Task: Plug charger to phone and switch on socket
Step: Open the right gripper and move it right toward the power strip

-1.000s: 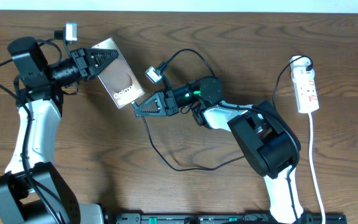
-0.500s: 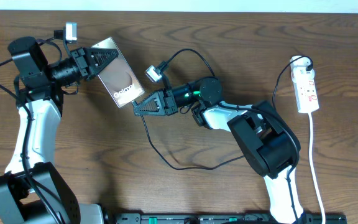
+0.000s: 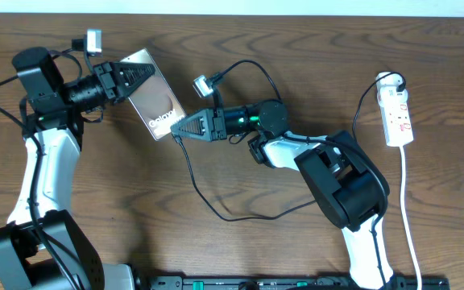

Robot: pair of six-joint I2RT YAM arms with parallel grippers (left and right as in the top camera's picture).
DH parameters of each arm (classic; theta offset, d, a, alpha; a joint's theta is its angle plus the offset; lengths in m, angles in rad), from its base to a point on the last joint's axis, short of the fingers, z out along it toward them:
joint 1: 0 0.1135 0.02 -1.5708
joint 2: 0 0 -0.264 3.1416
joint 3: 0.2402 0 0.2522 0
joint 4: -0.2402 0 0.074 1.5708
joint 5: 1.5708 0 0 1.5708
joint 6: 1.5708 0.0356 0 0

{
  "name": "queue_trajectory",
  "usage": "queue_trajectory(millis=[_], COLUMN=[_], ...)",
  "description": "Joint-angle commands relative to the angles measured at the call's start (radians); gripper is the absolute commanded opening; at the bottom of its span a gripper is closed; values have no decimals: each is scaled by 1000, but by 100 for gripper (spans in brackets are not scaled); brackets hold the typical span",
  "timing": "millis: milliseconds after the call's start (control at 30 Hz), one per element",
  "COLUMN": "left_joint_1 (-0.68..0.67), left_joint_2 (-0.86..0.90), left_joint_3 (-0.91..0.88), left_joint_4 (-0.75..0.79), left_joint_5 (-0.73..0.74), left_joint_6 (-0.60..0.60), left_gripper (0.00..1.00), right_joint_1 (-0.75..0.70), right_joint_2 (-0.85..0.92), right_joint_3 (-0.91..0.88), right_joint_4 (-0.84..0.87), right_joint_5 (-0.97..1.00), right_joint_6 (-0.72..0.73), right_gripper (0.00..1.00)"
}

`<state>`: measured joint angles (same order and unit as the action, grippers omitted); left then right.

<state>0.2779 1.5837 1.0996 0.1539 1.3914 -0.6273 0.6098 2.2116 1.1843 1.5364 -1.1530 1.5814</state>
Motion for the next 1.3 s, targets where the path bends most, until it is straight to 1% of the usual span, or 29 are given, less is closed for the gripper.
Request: queue_trajectory(millis=[0, 33, 267, 433, 567, 667, 700, 800, 867, 1033, 1167, 1267], left_joint_1=[-6, -4, 48, 101, 138, 147, 147, 147, 147, 147, 147, 147], left_joint_2=[-14, -14, -14, -14, -14, -14, -14, -14, -14, -14, -14, -14], left_joint_3=[14, 14, 14, 14, 14, 14, 14, 14, 14, 14, 14, 14], left_joint_4=[5, 5, 5, 5, 5, 5, 5, 5, 5, 5, 5, 5], left_joint_5=[55, 54, 64, 110, 120, 127, 127, 127, 127, 127, 127, 126], left_joint_6=[3, 3, -13, -37, -51, -51, -51, -51, -51, -51, -51, -50], left_gripper=[7, 7, 7, 7, 7, 7, 7, 7, 7, 8, 7, 7], right_joint_1=[-7, -7, -18, -79, -140, -187, -196, -204, -204, -205, -208, -212], right_joint_2=[-9, -9, -9, -9, -9, -9, -9, -9, -9, -9, -27, -73], right_joint_3=[14, 14, 14, 14, 14, 14, 14, 14, 14, 14, 14, 15], right_joint_4=[39, 39, 39, 32, -64, -314, -424, -605, -680, -773, -946, -1117], right_joint_5=[81, 77, 59, 88, 96, 48, 47, 58, 67, 82, 129, 195], right_joint_6=[-11, -11, -11, -11, -23, -138, -188, -299, -359, -422, -545, -670], right_gripper=[94, 99, 99, 99, 99, 99, 99, 99, 99, 99, 99, 99])
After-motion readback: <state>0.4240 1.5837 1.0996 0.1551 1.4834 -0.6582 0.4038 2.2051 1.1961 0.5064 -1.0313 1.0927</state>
